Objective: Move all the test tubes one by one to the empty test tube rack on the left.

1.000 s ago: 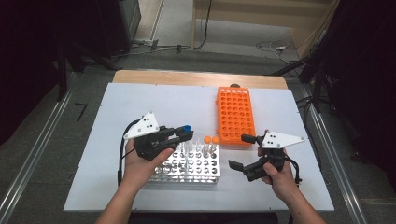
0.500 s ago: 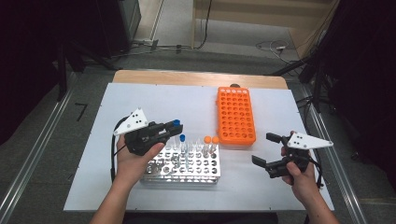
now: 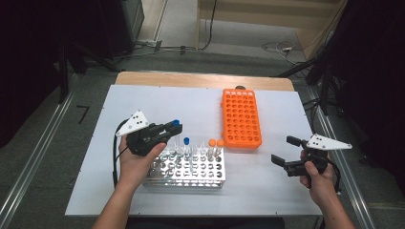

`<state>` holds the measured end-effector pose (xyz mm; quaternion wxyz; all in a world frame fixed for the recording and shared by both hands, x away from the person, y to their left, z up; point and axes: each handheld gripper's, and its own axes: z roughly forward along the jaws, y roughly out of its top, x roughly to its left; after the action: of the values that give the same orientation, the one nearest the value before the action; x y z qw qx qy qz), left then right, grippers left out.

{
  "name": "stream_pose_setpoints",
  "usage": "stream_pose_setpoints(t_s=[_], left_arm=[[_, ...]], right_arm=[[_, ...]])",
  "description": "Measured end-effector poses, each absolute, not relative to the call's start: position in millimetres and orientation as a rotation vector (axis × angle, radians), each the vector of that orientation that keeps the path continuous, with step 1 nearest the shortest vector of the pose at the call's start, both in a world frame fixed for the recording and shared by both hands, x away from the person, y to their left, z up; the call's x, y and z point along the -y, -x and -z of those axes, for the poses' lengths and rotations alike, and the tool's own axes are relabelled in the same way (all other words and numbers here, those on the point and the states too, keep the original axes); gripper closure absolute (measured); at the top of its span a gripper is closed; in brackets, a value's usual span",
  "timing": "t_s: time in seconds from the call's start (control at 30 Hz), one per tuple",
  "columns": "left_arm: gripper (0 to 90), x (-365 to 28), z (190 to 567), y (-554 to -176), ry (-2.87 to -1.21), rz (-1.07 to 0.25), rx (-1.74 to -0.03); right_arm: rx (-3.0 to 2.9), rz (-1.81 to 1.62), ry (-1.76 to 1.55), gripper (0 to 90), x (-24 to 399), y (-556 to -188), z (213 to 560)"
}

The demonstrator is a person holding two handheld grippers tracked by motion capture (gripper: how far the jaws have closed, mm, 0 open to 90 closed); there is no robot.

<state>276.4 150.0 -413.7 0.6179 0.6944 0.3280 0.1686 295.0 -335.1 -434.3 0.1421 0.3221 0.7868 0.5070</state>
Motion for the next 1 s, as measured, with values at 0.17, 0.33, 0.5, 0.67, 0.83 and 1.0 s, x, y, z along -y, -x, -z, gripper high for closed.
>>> stream_pose_setpoints(t_s=[0.17, 0.33, 0.5, 0.67, 0.83, 1.0], left_arm=[[76.9, -147.4, 419.0, -278.4, -1.602, -0.384, -0.769], [76.9, -145.3, 421.5, -279.1, -1.605, -0.378, -0.770], [76.9, -143.5, 426.0, -279.9, -1.610, -0.372, -0.781], [76.9, -142.7, 427.8, -279.9, -1.618, -0.372, -0.783], [76.8, -142.9, 432.1, -279.8, -1.648, -0.356, -0.802], [76.7, -140.1, 434.2, -279.4, -1.689, -0.361, -0.810]], right_arm=[[-2.267, -1.452, -0.943, 0.0, 338.1, -297.7, 437.3], [-2.265, -1.447, -0.953, 0.0, 339.6, -298.7, 438.6], [-2.262, -1.446, -0.963, 0.0, 340.3, -299.4, 439.5], [-2.260, -1.442, -0.964, 0.0, 341.1, -299.9, 440.4], [-2.260, -1.438, -0.972, 0.0, 342.3, -301.6, 442.6], [-2.266, -1.431, -0.968, 0.0, 341.2, -303.1, 443.8]])
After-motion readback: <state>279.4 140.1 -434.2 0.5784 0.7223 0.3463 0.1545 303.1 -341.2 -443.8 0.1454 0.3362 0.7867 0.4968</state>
